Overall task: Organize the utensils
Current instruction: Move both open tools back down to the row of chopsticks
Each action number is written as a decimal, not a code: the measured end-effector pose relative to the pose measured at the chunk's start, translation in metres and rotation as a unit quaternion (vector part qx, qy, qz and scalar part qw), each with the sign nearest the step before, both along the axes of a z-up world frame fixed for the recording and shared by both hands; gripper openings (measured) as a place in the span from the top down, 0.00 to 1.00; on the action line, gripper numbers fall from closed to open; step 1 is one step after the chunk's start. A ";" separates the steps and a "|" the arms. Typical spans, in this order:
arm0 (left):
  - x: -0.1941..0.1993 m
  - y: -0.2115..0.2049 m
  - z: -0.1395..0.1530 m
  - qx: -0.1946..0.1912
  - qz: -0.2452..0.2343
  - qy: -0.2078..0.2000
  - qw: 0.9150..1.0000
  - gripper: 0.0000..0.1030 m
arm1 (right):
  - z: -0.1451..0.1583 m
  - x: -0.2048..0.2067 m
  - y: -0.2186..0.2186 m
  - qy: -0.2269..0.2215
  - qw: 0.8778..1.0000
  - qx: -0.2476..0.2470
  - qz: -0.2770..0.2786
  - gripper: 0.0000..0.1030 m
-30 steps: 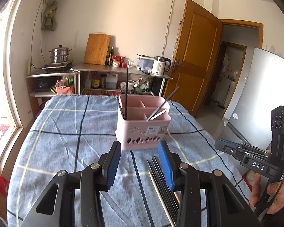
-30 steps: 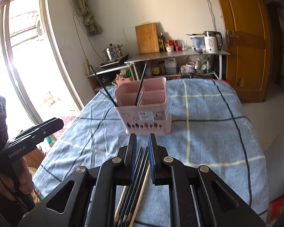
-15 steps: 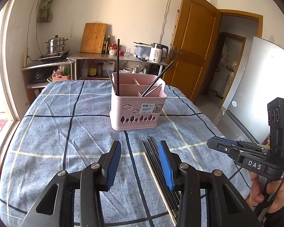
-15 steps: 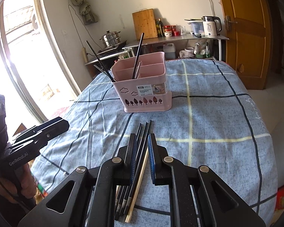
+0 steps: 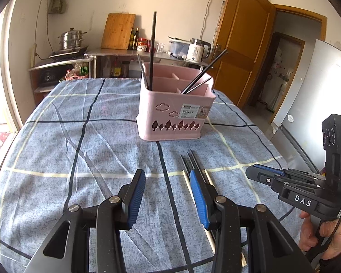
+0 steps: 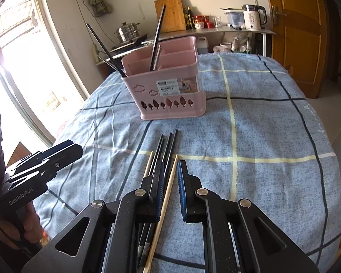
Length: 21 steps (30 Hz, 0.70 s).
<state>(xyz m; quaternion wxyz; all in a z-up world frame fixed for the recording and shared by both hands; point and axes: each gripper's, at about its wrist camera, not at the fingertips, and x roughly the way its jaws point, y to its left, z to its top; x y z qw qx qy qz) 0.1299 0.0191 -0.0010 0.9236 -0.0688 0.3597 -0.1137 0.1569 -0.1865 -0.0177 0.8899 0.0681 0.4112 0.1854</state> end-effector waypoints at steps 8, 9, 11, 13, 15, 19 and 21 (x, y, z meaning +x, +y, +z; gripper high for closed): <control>0.014 0.007 -0.019 -0.004 0.006 0.022 1.000 0.61 | -0.031 0.027 0.012 0.040 0.999 -0.008 0.004 0.88; 0.015 0.007 -0.020 -0.005 0.007 0.024 1.000 0.61 | -0.033 0.030 0.013 0.043 0.999 -0.008 0.003 0.88; 0.018 0.009 -0.022 -0.006 0.009 0.026 1.000 0.61 | -0.038 0.037 0.016 0.050 0.999 -0.010 0.003 0.88; 0.020 0.012 -0.025 -0.007 0.011 0.030 0.999 0.61 | -0.042 0.042 0.019 0.056 0.998 -0.012 0.002 0.88; 0.023 0.013 -0.026 -0.008 0.012 0.033 0.999 0.61 | -0.048 0.047 0.021 0.064 0.998 -0.017 0.000 0.88; 0.026 0.014 -0.030 -0.011 0.013 0.038 0.999 0.61 | -0.055 0.054 0.024 0.075 0.997 -0.020 -0.003 0.88; 0.028 0.014 -0.031 -0.011 0.013 0.040 0.999 0.61 | -0.058 0.056 0.026 0.079 0.997 -0.021 -0.003 0.88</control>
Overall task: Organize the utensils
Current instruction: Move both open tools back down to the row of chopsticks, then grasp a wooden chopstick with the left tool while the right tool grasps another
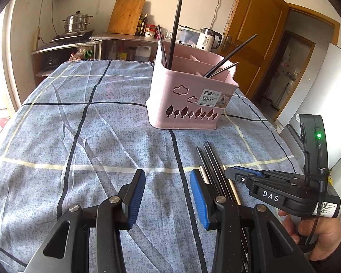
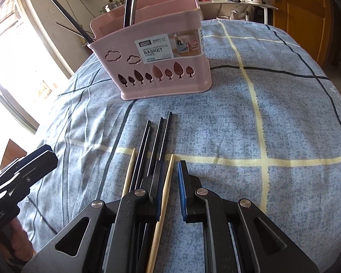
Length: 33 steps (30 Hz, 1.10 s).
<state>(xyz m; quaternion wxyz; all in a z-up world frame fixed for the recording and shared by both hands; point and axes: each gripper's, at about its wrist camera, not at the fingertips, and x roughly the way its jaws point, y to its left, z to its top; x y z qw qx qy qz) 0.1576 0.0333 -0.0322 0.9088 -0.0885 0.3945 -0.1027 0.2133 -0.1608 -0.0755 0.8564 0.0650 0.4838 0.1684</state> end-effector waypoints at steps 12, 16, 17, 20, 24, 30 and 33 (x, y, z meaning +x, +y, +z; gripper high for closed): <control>0.014 -0.014 -0.010 -0.003 -0.012 0.026 1.000 0.61 | -0.002 -0.003 -0.006 0.004 1.000 -0.021 -0.002 0.88; 0.025 -0.026 -0.019 -0.008 -0.019 0.044 0.999 0.61 | -0.001 -0.008 -0.012 0.004 1.000 -0.030 -0.004 0.88; 0.027 -0.029 -0.021 -0.007 -0.020 0.047 0.999 0.61 | -0.002 -0.009 -0.014 0.004 1.000 -0.029 -0.004 0.88; 0.036 -0.038 -0.028 0.000 -0.018 0.058 0.998 0.61 | -0.002 -0.012 -0.019 0.006 1.000 -0.025 -0.006 0.88; 0.047 -0.046 -0.036 0.005 -0.010 0.070 0.997 0.61 | -0.003 -0.012 -0.024 0.007 1.000 -0.020 -0.007 0.88; 0.056 -0.053 -0.042 0.014 0.001 0.077 0.997 0.60 | -0.003 -0.012 -0.026 0.007 1.000 -0.014 -0.006 0.89; 0.061 -0.056 -0.043 0.018 0.005 0.077 0.997 0.60 | -0.003 -0.012 -0.027 0.007 1.000 -0.012 -0.004 0.90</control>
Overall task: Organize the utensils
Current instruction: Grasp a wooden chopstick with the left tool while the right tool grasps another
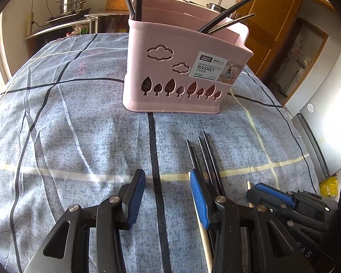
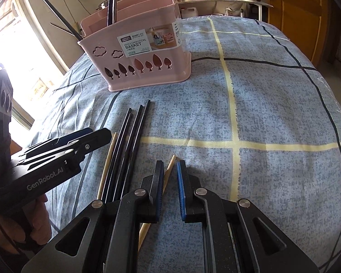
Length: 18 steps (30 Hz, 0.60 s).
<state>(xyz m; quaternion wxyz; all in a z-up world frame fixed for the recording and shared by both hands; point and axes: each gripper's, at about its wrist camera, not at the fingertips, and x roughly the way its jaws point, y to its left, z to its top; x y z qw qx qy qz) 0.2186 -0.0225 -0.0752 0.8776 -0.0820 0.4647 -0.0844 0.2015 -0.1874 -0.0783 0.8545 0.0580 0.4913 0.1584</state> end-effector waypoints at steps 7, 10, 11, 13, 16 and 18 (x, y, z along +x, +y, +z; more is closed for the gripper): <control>0.008 -0.010 -0.001 0.036 0.004 -0.005 0.999 0.60 | -0.001 0.000 -0.001 0.000 1.000 0.003 0.000 0.90; 0.009 -0.014 -0.001 0.044 0.003 -0.006 0.999 0.55 | 0.000 0.000 -0.001 0.000 1.000 0.004 0.000 0.90; 0.009 -0.015 -0.001 0.045 0.001 -0.007 0.999 0.52 | 0.000 0.000 -0.001 0.000 1.000 0.004 0.000 0.90; 0.009 -0.019 -0.002 0.053 -0.005 -0.009 0.999 0.48 | 0.000 0.000 -0.002 0.000 1.000 0.005 -0.001 0.90; 0.007 -0.020 -0.002 0.058 -0.005 -0.010 0.998 0.48 | 0.000 -0.001 -0.002 0.000 1.000 0.005 -0.001 0.90; 0.005 -0.016 -0.002 0.059 -0.005 -0.008 0.998 0.48 | 0.000 -0.001 -0.003 0.000 1.000 0.005 -0.002 0.90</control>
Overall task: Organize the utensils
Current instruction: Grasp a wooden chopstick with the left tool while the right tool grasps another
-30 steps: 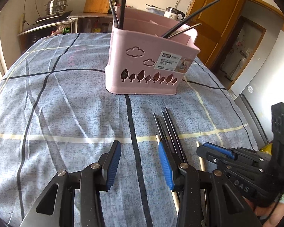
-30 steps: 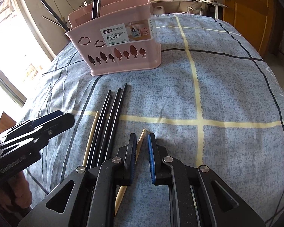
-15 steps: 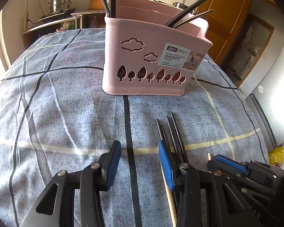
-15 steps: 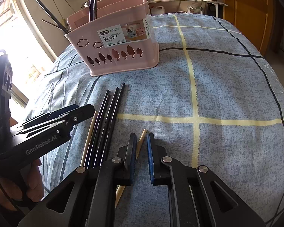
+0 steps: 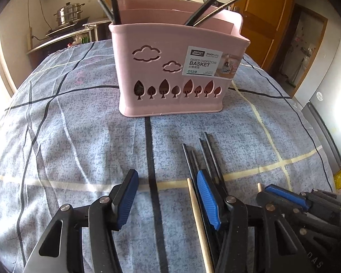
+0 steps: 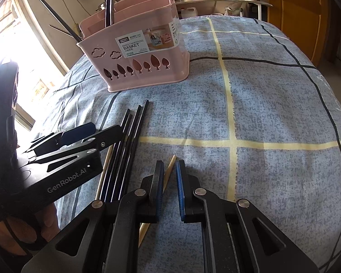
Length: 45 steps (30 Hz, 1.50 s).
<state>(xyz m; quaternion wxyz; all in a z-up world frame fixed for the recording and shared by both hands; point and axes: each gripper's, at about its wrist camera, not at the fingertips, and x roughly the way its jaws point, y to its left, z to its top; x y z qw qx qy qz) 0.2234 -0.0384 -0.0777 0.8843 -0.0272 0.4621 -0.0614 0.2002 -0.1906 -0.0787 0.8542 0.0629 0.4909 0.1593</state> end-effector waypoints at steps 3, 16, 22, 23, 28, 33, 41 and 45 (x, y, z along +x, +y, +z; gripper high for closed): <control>-0.005 0.007 0.000 -0.001 0.002 -0.001 1.000 0.48 | 0.000 -0.001 -0.002 0.000 1.000 0.001 -0.002 0.90; -0.037 0.020 -0.001 0.001 -0.006 -0.006 1.000 0.48 | 0.001 -0.002 -0.002 0.000 1.000 0.000 -0.001 0.90; -0.045 0.018 -0.003 0.032 -0.006 -0.007 0.999 0.48 | 0.001 -0.002 -0.002 0.000 1.000 0.000 -0.001 0.90; -0.046 0.020 -0.003 0.038 -0.002 -0.006 0.999 0.48 | 0.001 -0.003 -0.002 -0.001 1.000 -0.001 -0.001 0.90; -0.049 0.026 0.000 0.054 0.008 -0.008 0.998 0.81 | 0.001 -0.004 -0.001 -0.002 1.000 -0.005 0.001 0.90; -0.046 0.034 0.001 0.051 -0.027 0.000 0.998 0.94 | 0.002 -0.007 -0.002 -0.001 1.000 -0.013 0.011 0.93; -0.054 0.077 0.001 -0.022 -0.020 0.023 0.999 0.95 | 0.002 -0.008 -0.017 0.011 0.999 -0.011 0.028 0.93; -0.047 0.072 0.002 -0.016 -0.028 0.037 0.999 0.94 | 0.003 -0.004 -0.011 0.020 0.999 -0.029 0.024 0.93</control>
